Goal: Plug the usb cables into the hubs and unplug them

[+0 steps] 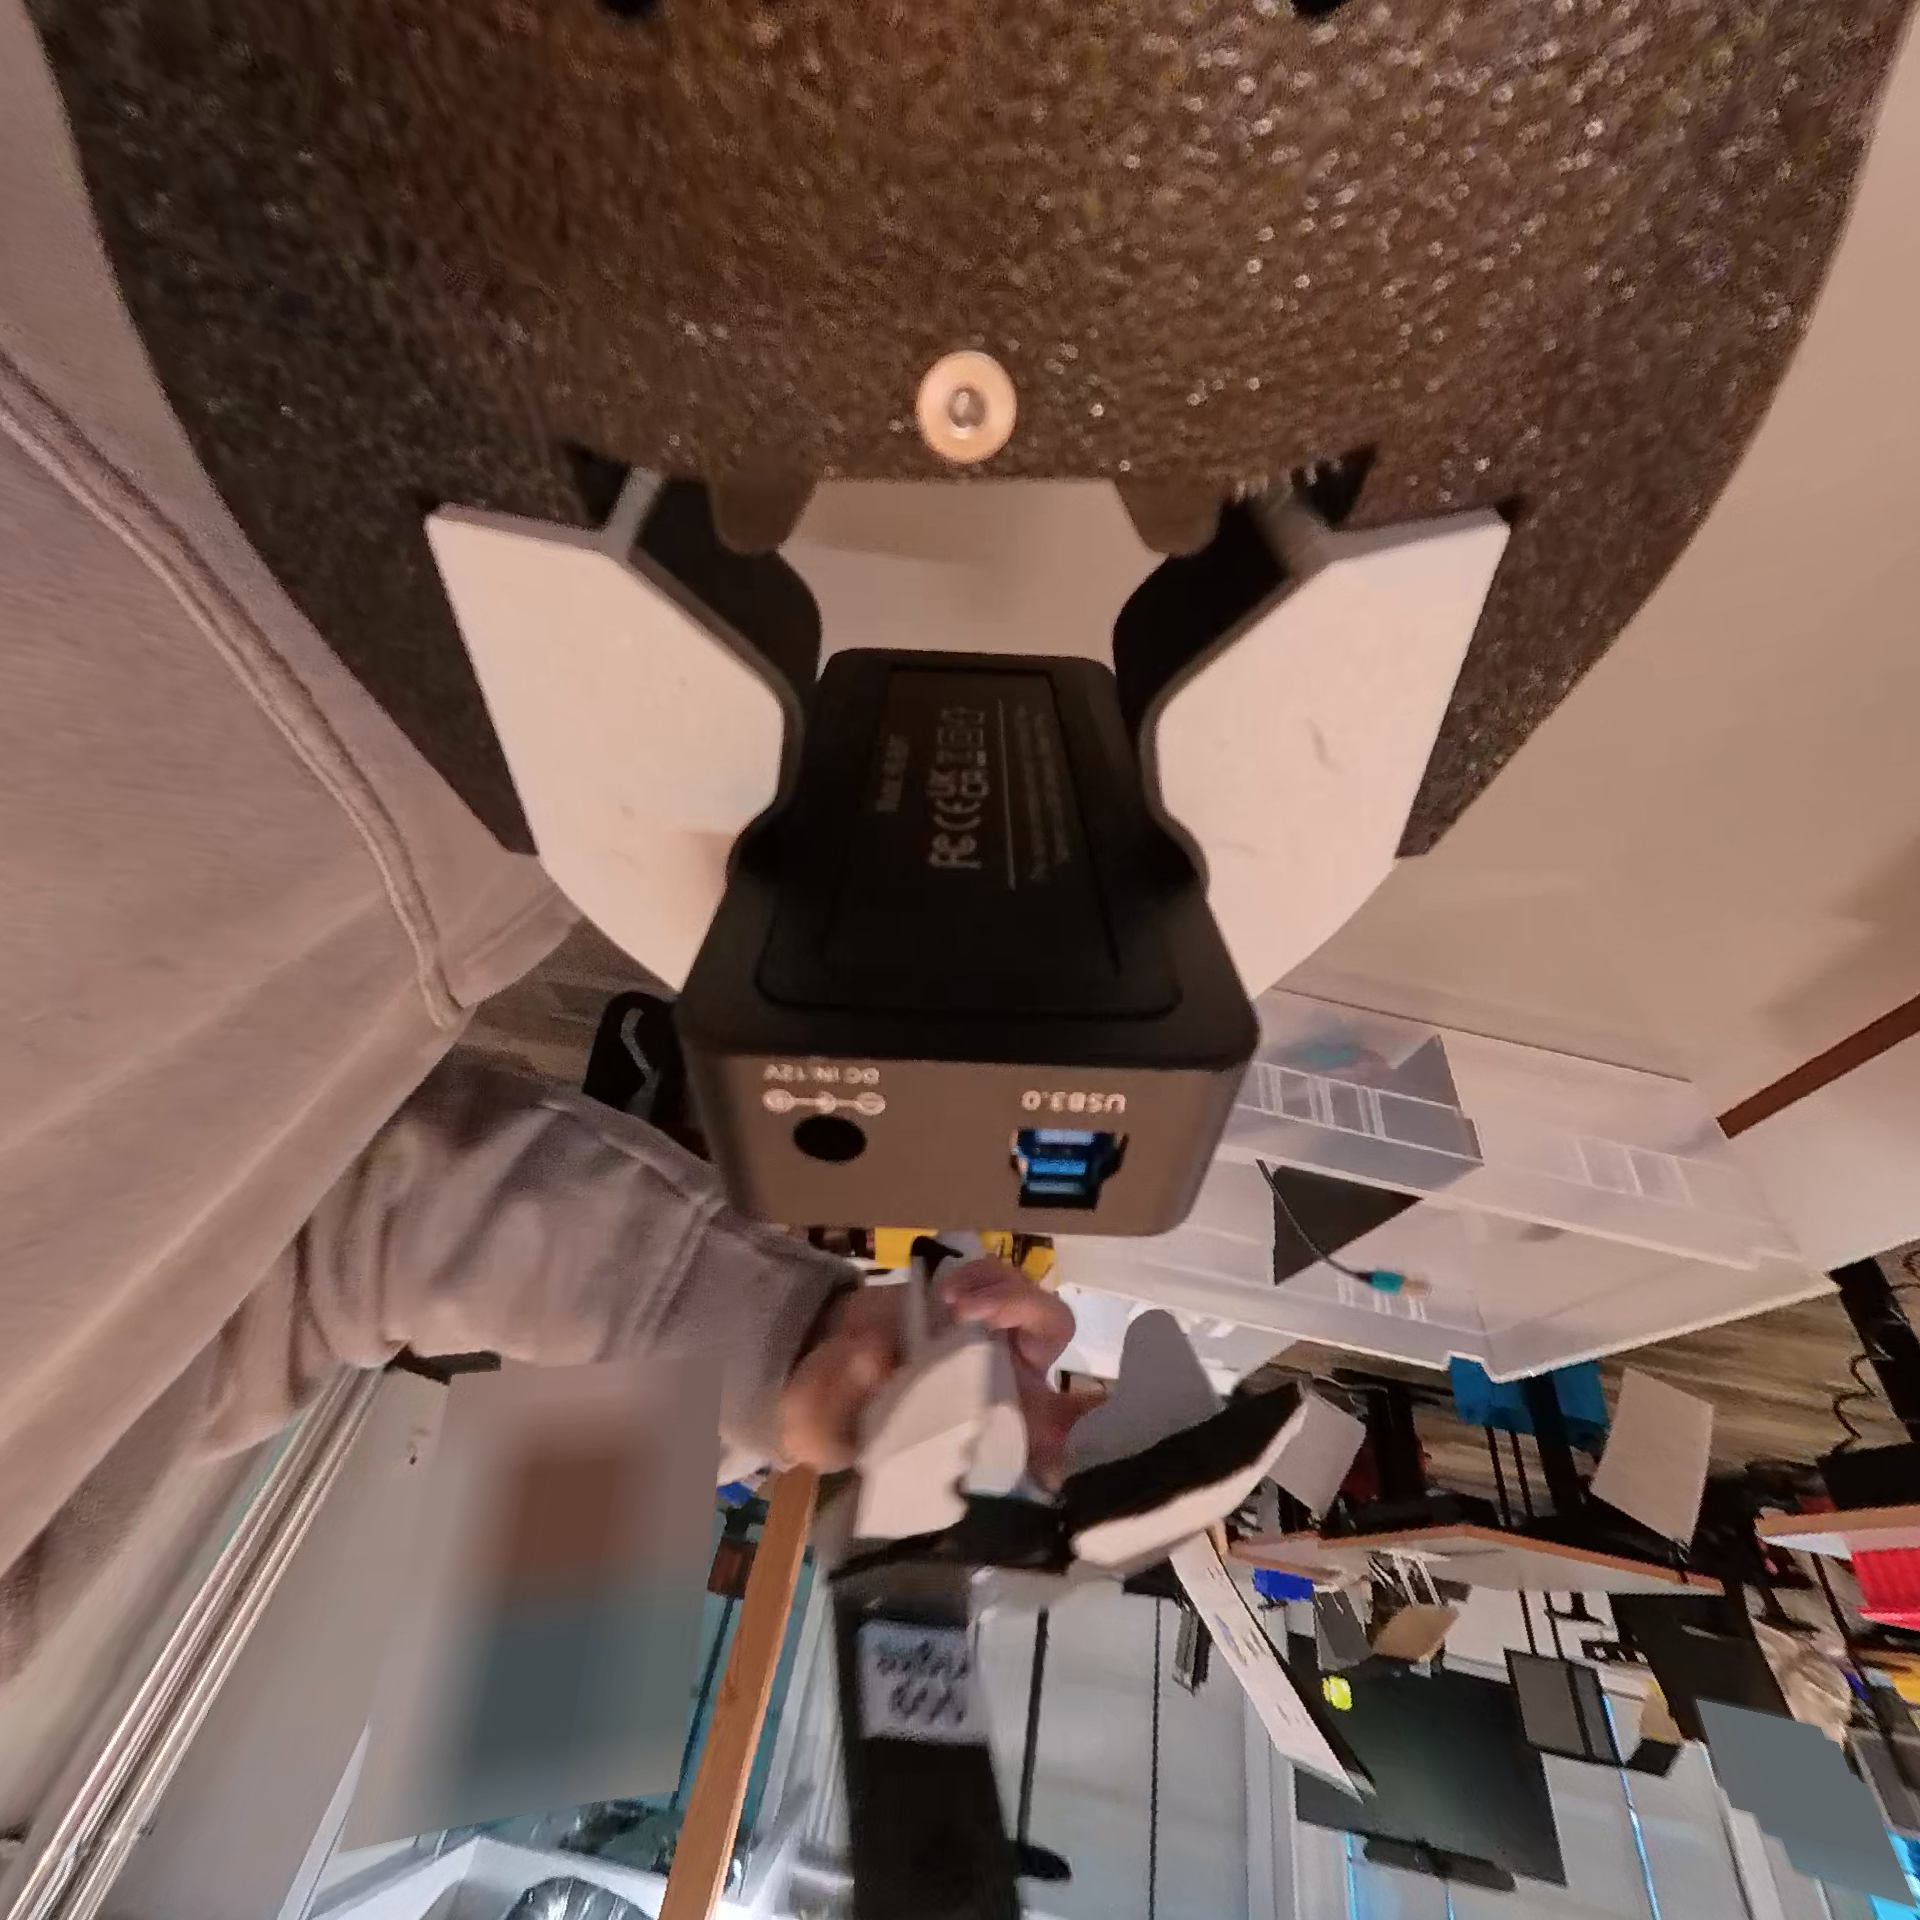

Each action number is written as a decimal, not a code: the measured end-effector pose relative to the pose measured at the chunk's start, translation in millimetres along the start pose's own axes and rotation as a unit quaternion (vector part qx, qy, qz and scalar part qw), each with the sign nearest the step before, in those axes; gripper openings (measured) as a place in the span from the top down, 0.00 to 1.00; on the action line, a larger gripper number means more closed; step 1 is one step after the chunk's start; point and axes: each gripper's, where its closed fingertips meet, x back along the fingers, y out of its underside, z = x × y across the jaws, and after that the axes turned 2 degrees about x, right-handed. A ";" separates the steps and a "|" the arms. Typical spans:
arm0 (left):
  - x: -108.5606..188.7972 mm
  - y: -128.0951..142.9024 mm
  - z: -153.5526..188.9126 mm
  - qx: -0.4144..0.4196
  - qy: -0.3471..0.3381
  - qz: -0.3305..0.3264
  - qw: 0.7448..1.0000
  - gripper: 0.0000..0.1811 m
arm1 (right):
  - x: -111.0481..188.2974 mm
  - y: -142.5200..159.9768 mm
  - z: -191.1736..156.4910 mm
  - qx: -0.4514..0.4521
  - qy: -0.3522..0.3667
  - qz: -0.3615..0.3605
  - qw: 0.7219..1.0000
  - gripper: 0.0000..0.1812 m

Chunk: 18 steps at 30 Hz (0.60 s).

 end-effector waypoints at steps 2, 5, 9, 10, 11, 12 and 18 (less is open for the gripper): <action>-4.7 5.1 0.1 -0.008 0.001 -0.019 1.000 0.61 | -21.5 -14.0 -38.1 0.051 -0.020 -0.001 0.999 0.57; -11.1 10.7 4.1 -0.022 0.010 -0.041 0.999 0.61 | -48.4 -27.0 -75.7 0.066 -0.037 0.013 0.997 0.61; -16.3 13.8 8.0 -0.024 0.019 -0.047 0.998 0.61 | -68.3 -20.3 -94.9 0.064 -0.053 0.010 0.997 0.60; -17.2 14.7 8.6 -0.025 0.021 -0.049 0.998 0.61 | -70.4 -18.3 -98.2 0.059 -0.062 0.008 0.996 0.60; -18.1 15.6 9.2 -0.026 0.023 -0.051 0.998 0.61 | -72.4 -18.4 -99.9 0.054 -0.066 0.012 0.996 0.60; -19.2 16.3 9.9 -0.028 0.024 -0.053 0.998 0.61 | -74.3 -18.3 -101.7 0.052 -0.070 0.016 0.996 0.60; -26.6 17.3 15.6 -0.043 0.037 -0.067 0.996 0.61 | -81.3 -16.4 -103.1 0.074 -0.076 0.006 0.994 0.63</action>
